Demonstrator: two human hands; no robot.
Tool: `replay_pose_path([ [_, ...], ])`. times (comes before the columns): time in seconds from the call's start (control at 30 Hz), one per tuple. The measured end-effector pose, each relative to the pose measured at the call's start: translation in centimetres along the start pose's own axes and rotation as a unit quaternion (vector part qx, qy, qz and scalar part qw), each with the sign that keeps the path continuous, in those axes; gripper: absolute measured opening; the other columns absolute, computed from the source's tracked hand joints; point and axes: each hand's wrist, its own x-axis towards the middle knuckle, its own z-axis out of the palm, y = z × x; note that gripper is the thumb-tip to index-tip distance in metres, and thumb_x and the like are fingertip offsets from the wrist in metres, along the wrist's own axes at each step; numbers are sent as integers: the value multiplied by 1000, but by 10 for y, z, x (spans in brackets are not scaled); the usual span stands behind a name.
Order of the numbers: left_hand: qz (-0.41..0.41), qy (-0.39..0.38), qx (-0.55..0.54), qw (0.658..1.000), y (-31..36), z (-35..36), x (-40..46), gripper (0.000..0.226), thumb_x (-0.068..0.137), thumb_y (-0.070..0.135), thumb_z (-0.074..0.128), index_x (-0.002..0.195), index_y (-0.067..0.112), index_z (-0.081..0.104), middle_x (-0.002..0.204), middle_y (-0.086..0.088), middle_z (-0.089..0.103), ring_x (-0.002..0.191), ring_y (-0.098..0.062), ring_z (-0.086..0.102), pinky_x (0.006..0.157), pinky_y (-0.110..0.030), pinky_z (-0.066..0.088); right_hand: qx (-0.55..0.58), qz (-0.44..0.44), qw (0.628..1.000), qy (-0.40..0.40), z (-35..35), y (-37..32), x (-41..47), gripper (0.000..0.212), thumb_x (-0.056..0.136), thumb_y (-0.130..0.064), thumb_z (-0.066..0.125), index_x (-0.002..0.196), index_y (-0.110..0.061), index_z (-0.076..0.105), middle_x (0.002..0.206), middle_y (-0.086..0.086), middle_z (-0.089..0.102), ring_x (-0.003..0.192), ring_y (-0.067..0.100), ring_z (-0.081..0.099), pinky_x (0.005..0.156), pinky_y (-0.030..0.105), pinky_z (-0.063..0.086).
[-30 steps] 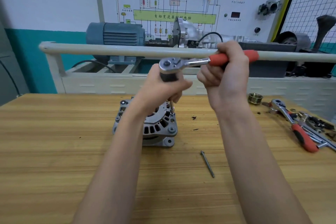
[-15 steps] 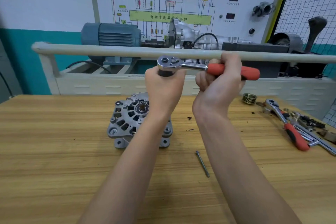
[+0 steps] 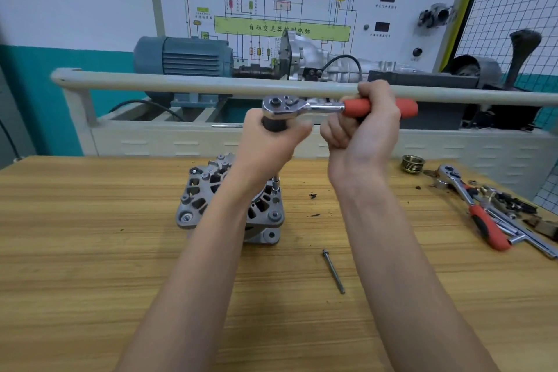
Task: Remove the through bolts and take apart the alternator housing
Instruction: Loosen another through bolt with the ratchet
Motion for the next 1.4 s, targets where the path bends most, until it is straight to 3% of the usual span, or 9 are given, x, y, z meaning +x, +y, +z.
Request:
replay_pose_path([
  [0.17, -10, 194, -56, 979, -3, 18, 2, 49, 76, -9, 55, 45, 21, 33, 41, 10, 28, 44, -10, 21, 44, -25, 21, 15, -140, 990, 25, 10, 17, -20, 31, 84, -4, 48, 61, -15, 32, 44, -7, 32, 39, 9, 21, 41, 20, 20],
  [0.3, 12, 38, -11, 999, -2, -4, 1, 34, 73, 1, 61, 48, 5, 39, 43, 0, 35, 43, -17, 29, 45, -29, 24, -22, -37, 998, -36, 3, 4, -3, 39, 90, -7, 45, 57, -18, 27, 38, -7, 22, 36, 10, 16, 39, 21, 18],
  [0.47, 1, -164, 28, 986, 5, -16, -5, 35, 77, 11, 65, 47, 17, 48, 43, -6, 42, 40, -23, 37, 44, -28, 33, -23, 97, 977, -187, -11, -13, 16, 56, 94, -12, 35, 40, -18, 24, 33, -7, 15, 31, 7, 10, 36, 21, 12],
  [0.8, -12, 207, -42, 977, 0, 25, -1, 45, 75, -8, 57, 46, 18, 34, 42, 8, 28, 46, -11, 22, 45, -25, 21, 18, -101, 994, 40, 4, 12, -11, 31, 89, -5, 47, 62, -14, 35, 42, -7, 30, 36, 10, 23, 40, 22, 21],
  [0.9, -12, 133, -28, 991, 0, 10, 0, 39, 76, -7, 59, 47, 11, 39, 43, 2, 31, 43, -13, 25, 44, -25, 24, -2, -70, 998, -4, 4, 9, -8, 35, 90, -6, 46, 60, -16, 31, 40, -7, 26, 36, 10, 19, 40, 22, 19],
  [1.07, 13, -156, 9, 988, 1, -21, -3, 31, 75, 9, 65, 50, 17, 49, 45, -2, 39, 41, -19, 33, 44, -22, 33, -46, 81, 976, -199, -11, -12, 12, 51, 95, -12, 38, 46, -19, 26, 34, -7, 18, 31, 7, 13, 37, 21, 14],
  [1.17, 1, -207, 41, 978, 4, -18, -5, 36, 73, 17, 69, 45, 25, 48, 44, 4, 39, 41, -14, 33, 45, -22, 31, -39, 118, 968, -220, -13, -17, 15, 54, 95, -13, 36, 42, -19, 26, 33, -7, 18, 30, 7, 13, 35, 21, 14],
  [1.27, -6, -116, 21, 993, 4, -8, -3, 39, 74, 14, 64, 44, 25, 43, 41, 10, 35, 38, -10, 29, 44, -20, 28, -4, 74, 992, -104, -8, -11, 10, 45, 92, -11, 41, 51, -18, 25, 35, -6, 16, 33, 9, 10, 37, 21, 13],
  [1.4, -15, 143, -39, 989, -1, 11, 2, 45, 77, 0, 61, 44, 23, 40, 40, 12, 34, 41, -8, 26, 44, -24, 24, 10, -57, 998, 0, 5, 8, -11, 36, 90, -5, 46, 60, -17, 29, 39, -8, 26, 37, 10, 17, 40, 21, 19],
])
